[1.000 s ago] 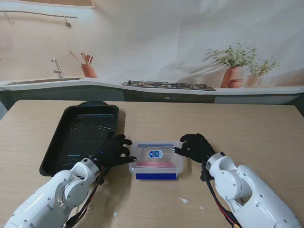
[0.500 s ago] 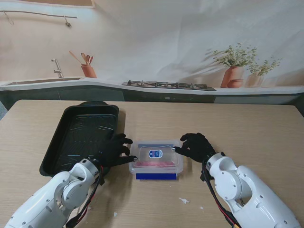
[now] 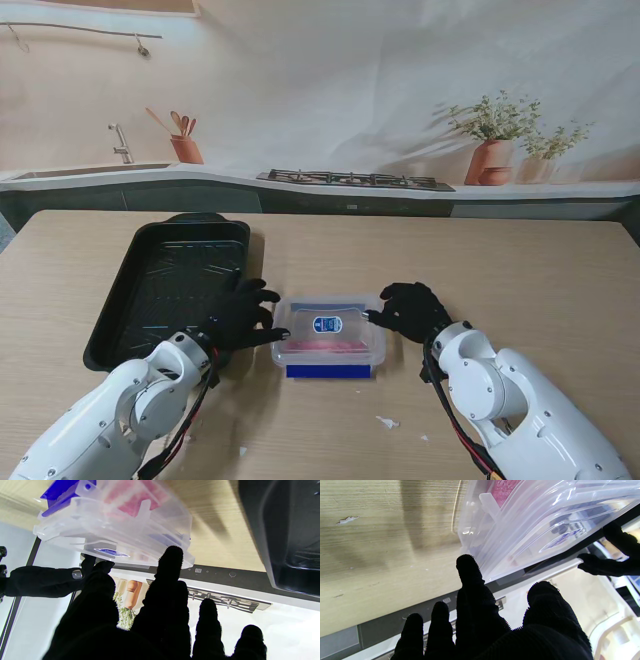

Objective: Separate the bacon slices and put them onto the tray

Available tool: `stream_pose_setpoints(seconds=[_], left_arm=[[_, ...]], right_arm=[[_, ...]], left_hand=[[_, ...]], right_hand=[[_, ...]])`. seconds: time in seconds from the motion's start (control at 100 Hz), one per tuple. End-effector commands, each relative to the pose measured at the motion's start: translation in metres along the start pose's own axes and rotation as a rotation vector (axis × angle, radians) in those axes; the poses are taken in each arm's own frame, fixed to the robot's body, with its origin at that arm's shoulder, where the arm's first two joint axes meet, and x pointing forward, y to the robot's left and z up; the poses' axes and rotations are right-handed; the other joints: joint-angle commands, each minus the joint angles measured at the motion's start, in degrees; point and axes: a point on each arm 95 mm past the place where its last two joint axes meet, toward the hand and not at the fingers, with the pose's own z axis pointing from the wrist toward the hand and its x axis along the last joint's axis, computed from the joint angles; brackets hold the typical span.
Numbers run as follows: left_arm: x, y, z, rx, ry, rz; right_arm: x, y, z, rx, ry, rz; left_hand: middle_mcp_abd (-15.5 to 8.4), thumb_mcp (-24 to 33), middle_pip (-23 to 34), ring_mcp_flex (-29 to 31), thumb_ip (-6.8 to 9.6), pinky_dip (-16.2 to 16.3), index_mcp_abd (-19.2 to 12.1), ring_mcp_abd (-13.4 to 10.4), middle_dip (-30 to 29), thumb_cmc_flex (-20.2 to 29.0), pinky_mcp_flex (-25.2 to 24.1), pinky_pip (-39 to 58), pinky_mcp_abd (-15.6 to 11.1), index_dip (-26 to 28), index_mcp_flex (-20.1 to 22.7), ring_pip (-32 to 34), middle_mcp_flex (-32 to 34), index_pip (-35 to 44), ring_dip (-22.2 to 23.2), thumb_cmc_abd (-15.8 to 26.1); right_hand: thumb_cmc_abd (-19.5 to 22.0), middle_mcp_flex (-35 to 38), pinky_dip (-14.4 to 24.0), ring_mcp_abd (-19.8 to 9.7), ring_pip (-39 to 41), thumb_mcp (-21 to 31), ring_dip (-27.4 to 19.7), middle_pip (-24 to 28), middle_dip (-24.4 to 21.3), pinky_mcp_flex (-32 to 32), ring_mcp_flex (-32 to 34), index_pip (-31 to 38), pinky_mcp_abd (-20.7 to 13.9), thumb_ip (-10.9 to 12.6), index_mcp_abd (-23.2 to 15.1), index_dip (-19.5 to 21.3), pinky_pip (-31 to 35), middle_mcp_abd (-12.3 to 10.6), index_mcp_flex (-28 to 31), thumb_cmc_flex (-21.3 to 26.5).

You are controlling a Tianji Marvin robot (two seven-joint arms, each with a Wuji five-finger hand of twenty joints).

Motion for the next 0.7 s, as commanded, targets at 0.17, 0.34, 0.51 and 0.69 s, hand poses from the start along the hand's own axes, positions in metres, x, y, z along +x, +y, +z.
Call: stream_pose_setpoints(seconds=[0.17, 0.34, 0.51, 0.69], left_arm=[[-0.0007, 0.0015, -0.0011, 0.018, -0.024, -0.005], [0.0000, 0.0072, -0.0006, -0.079, -0.046, -0.012], [0.0005, 0.0107, -0.0006, -0.154, -0.061, -0.022], [0.0019, 0.0112, -0.0005, -0.154, -0.059, -0.041]], right_arm=[[0.0047, -0.0040, 0.0004, 0.013, 0.006, 0.013], [0.0049, -0.0043, 0.0006, 0.017, 0.007, 0.013], [0.0049, -0.0046, 0.0007, 0.020, 0.008, 0.013], [0.0054, -0.0050, 0.0010, 0.023, 0.011, 0.014]], left_hand=[[0.8, -0.7, 0.3, 0.1, 2.25, 0.8, -1.6, 0.4, -0.1, 1.3, -0.6, -0.9, -0.6, 5.9, 4.2, 0.2, 1.3, 5.8, 1.0, 2.7], [0.2, -2.2, -0.9, -1.3, 2.10, -0.1, -1.0, -0.2, -0.6, 1.3, -0.4, -1.9, -1.1, 1.9, 1.9, -1.1, -1.3, -2.3, 0.5, 3.9], [1.1, -5.5, -2.3, -3.2, 2.20, -2.1, -2.2, -1.1, -1.5, 1.8, -0.1, -3.0, -1.4, -1.0, -4.2, -2.6, -5.2, -8.3, 0.0, 5.6], [-0.3, -7.8, -2.0, -3.4, 2.43, -3.5, -2.9, -1.0, -1.5, 3.2, 0.2, -3.4, -1.7, -2.7, -6.4, -3.0, -5.7, -9.7, 0.0, 6.4]], right_hand=[[2.3, -0.3, 1.2, 0.7, 0.4, -1.5, 0.2, -0.4, 0.2, -0.5, -1.9, -1.6, 0.0, 2.0, -3.0, -1.2, 1.1, 0.9, -1.1, 2.0], [2.3, -0.3, 1.3, 0.8, 0.4, -1.5, 0.2, -0.4, 0.2, -0.5, -1.9, -1.6, 0.0, 2.0, -2.8, -1.2, 1.1, 0.9, -1.0, 2.1], [2.3, -0.2, 1.3, 0.7, 0.3, -1.5, 0.2, -0.3, 0.2, -0.4, -1.9, -1.6, 0.0, 2.0, -2.9, -1.2, 1.1, 0.9, -0.8, 2.1], [2.4, -0.3, 1.3, 0.7, 0.3, -1.5, 0.2, -0.3, 0.2, -0.4, -1.9, -1.6, 0.0, 2.0, -2.9, -1.2, 1.1, 0.8, -0.8, 2.0]])
